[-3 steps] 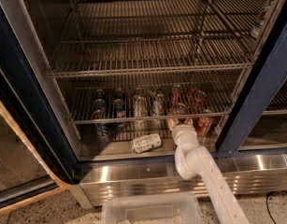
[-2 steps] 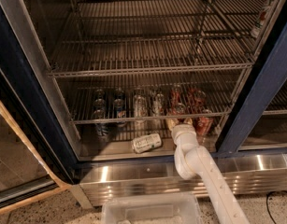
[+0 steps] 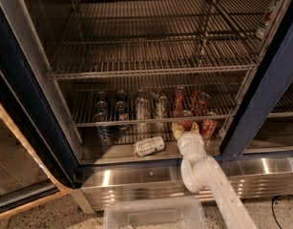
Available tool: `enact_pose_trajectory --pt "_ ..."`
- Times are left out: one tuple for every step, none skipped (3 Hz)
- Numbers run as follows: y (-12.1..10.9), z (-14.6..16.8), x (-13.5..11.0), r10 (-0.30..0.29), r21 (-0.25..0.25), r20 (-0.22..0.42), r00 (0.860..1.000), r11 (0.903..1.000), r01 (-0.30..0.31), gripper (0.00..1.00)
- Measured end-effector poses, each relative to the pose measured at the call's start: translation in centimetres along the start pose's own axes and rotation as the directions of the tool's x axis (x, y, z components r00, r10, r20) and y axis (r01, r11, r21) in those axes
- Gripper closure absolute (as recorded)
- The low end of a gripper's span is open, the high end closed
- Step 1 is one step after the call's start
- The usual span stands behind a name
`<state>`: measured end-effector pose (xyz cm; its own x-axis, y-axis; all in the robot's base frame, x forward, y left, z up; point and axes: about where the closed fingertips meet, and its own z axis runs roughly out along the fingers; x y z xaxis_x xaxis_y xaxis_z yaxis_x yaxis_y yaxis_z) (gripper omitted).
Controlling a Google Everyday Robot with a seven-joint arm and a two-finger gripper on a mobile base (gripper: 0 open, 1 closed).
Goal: Pick coke can from bottom shelf of fridge
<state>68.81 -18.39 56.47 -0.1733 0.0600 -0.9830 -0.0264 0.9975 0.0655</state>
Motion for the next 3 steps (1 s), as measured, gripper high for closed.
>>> enact_pose_trajectory --pt "0.2 -3.3 -0.9 -0.031 -0.021 0.013 0.999 0.9993 0.032 1.00" --pt "0.4 -4.1 -0.4 -0.043 -0.022 0.007 0.999 0.9988 0.043 1.00" --pt "2.1 -8.0 0.5 -0.096 -0.050 0.018 0.995 0.9941 0.096 1.00"
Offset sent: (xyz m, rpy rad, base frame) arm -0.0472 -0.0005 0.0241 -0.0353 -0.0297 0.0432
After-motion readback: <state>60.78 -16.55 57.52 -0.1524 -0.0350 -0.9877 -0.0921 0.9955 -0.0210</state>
